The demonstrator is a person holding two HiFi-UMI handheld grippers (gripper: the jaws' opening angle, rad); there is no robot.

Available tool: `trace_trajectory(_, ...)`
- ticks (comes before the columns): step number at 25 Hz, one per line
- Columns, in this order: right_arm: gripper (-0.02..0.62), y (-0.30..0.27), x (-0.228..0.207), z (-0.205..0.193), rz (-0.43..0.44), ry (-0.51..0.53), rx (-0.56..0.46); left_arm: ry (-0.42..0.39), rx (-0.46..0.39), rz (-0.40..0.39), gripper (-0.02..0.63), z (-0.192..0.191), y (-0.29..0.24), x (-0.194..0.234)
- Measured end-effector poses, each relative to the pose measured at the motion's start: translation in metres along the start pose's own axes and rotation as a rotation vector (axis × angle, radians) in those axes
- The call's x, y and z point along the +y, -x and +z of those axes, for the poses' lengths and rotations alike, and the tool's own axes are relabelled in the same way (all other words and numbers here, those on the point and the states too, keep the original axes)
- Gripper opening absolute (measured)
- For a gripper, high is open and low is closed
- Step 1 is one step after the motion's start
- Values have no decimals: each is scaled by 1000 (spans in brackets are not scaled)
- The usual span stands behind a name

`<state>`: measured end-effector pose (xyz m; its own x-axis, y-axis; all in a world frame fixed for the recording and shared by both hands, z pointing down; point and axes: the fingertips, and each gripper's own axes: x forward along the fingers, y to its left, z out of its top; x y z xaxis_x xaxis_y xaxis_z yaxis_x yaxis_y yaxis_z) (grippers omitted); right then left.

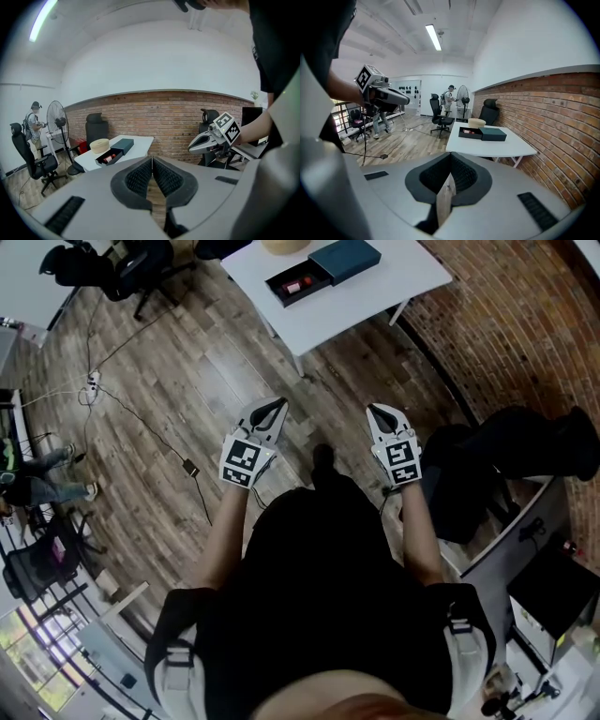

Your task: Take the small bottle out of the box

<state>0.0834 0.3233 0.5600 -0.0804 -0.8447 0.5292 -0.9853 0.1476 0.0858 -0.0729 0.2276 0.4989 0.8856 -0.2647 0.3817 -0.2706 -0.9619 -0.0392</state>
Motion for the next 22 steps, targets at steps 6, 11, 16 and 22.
trace_trajectory(6,-3,-17,-17,13,10,29,-11,8,-15,19,25,6,-18,15)
trace_trajectory(11,-3,-30,-18,19,31,55,3,21,-32,38,25,10,-23,28)
trace_trajectory(16,-2,-45,-21,27,22,61,14,55,-41,41,25,4,-26,47)
trace_trajectory(22,-2,-81,-21,35,22,55,44,69,-42,29,25,0,-39,83)
